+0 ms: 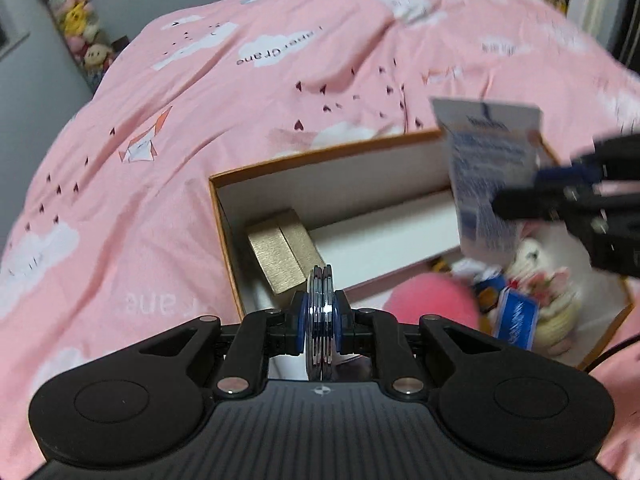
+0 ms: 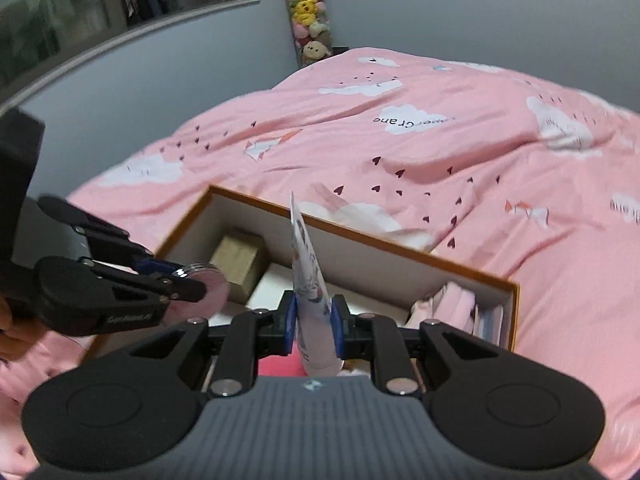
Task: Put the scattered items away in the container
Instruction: 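Carry the compact mirror and Vaseline tube over the box opening, then lower the Vaseline tube into the box and open the right gripper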
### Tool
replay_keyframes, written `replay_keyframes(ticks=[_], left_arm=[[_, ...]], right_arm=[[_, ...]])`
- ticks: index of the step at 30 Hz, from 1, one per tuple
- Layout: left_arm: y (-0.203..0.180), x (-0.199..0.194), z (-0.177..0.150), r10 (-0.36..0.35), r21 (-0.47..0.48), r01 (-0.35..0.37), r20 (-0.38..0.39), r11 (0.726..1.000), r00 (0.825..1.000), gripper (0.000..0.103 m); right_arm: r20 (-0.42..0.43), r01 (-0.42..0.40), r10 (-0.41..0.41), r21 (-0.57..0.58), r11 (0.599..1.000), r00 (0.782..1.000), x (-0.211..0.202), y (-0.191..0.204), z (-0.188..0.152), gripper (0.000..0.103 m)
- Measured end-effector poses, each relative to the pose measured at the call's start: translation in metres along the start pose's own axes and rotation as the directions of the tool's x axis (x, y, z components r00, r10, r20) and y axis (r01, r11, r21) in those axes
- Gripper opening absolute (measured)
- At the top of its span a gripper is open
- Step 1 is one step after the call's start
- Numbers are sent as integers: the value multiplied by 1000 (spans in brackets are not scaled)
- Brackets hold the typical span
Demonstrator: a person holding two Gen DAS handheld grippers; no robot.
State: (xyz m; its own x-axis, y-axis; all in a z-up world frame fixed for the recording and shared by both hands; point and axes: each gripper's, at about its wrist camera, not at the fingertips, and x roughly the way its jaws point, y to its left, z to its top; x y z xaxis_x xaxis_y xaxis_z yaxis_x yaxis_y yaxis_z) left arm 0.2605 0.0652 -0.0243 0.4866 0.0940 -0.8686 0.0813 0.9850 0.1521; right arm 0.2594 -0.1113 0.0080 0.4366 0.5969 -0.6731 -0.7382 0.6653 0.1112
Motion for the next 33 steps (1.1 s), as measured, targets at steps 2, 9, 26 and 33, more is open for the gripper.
replay_keyframes(ticks=[2,9,26,33], left_arm=[[-3,6,0,21,33,-21,-15,999,1000,15],[-14,18,-3,55,117,-51,-31,992,998,15],[-18,19,-16,24,136,-34,75,990,997,19],[-1,3,-18,-12,36,7,127,999,992,22]], right_arm=[[4,26,-26,-71,997,1000,9,4,3,20],[5,136,-146,-388,912,989,43,30,-2,20],[12,151,-194,-677,720,981,87,50,-36,21],[-32,79,-143,-709,701,989,90,51,-45,23]])
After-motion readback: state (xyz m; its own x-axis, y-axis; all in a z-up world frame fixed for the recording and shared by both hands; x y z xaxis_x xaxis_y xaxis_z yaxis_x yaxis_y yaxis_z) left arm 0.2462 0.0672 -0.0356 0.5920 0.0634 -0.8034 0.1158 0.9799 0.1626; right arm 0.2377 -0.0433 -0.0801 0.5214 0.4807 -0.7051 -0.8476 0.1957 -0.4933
